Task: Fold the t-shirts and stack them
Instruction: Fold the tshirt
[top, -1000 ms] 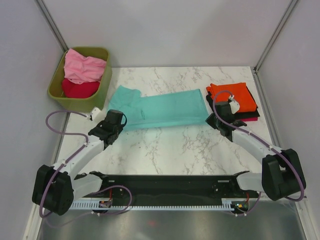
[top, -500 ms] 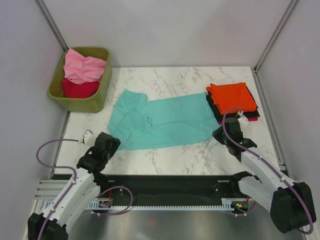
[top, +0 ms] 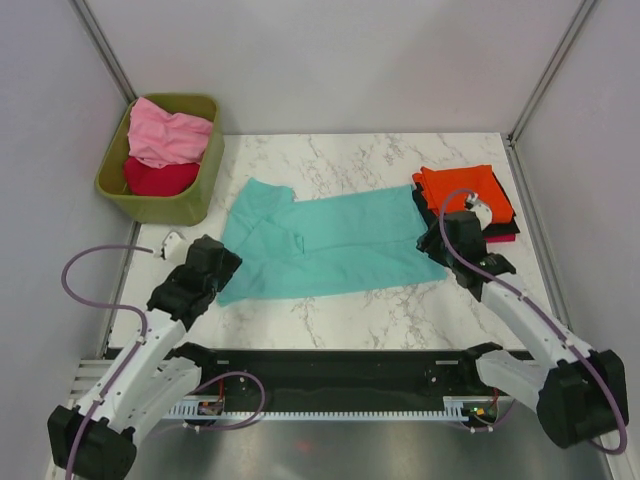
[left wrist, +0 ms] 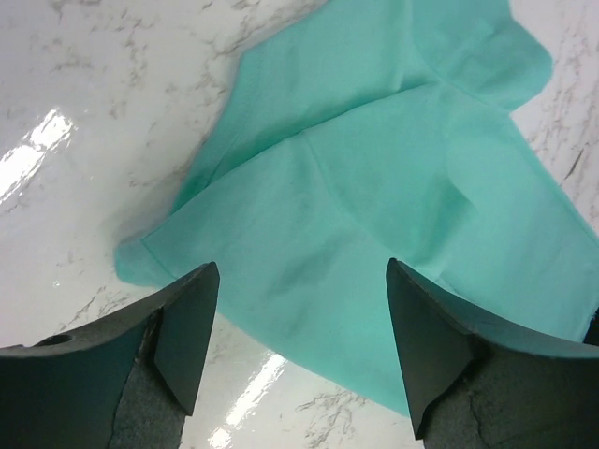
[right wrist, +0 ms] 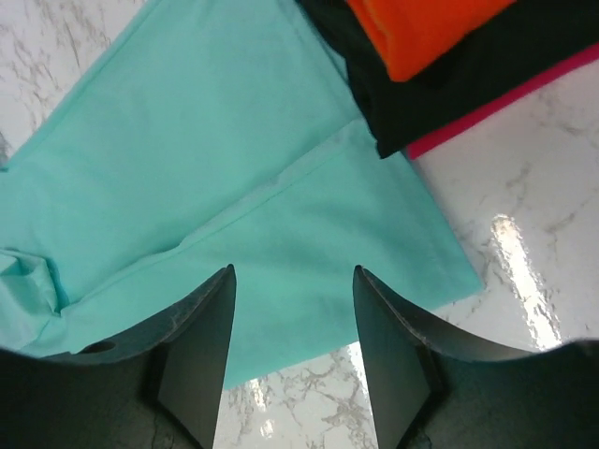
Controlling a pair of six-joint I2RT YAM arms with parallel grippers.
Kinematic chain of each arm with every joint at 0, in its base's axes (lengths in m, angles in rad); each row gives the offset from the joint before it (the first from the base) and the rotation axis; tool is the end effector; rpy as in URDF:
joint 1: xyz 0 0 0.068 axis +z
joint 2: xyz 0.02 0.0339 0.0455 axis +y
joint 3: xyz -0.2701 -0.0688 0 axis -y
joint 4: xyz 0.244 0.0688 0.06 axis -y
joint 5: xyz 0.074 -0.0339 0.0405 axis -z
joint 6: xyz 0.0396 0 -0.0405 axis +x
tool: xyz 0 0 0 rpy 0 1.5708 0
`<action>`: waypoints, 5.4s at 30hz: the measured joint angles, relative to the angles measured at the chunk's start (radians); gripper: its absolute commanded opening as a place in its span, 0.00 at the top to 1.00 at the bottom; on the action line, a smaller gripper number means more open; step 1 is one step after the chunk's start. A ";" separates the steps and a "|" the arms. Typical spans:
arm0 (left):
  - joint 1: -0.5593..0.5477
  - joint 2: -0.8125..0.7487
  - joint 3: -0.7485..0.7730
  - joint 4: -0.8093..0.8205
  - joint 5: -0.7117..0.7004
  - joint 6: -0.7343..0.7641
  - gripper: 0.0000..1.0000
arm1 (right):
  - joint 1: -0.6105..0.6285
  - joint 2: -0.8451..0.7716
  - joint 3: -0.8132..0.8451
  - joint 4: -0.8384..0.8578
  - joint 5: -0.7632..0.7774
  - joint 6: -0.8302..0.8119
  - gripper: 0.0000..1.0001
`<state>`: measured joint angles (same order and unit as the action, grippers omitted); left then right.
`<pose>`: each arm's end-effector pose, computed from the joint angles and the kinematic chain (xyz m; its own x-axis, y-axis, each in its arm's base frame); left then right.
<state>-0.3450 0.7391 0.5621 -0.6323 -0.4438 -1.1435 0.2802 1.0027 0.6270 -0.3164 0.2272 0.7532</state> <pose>0.1440 -0.0337 0.2321 -0.3065 -0.7632 -0.5688 -0.6089 0.6165 -0.4992 0.2046 0.0496 0.2356 -0.5177 0.5445 -0.6600 0.3445 0.8387 0.4217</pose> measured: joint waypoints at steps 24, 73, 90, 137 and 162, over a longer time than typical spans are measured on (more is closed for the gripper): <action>0.103 0.934 0.612 0.269 0.074 0.277 0.23 | -0.033 1.004 0.763 0.013 0.106 -0.159 0.47; 0.209 1.340 0.983 0.252 0.132 0.389 0.28 | -0.094 1.243 1.018 0.106 0.053 -0.182 1.00; 0.213 1.537 1.260 0.204 0.129 0.488 0.42 | -0.087 1.239 1.002 0.124 0.067 -0.173 1.00; 0.189 1.604 1.443 0.050 0.103 0.575 0.23 | -0.106 1.168 0.892 0.145 0.051 -0.095 1.00; 0.177 1.639 1.448 0.004 0.112 0.605 0.30 | -0.114 1.168 0.892 0.145 0.024 -0.087 1.00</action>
<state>-0.1684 2.3779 2.0106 -0.6285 -0.3321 -0.5385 0.1661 2.1704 1.5185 -0.1711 0.2508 0.6666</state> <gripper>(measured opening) 0.720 0.013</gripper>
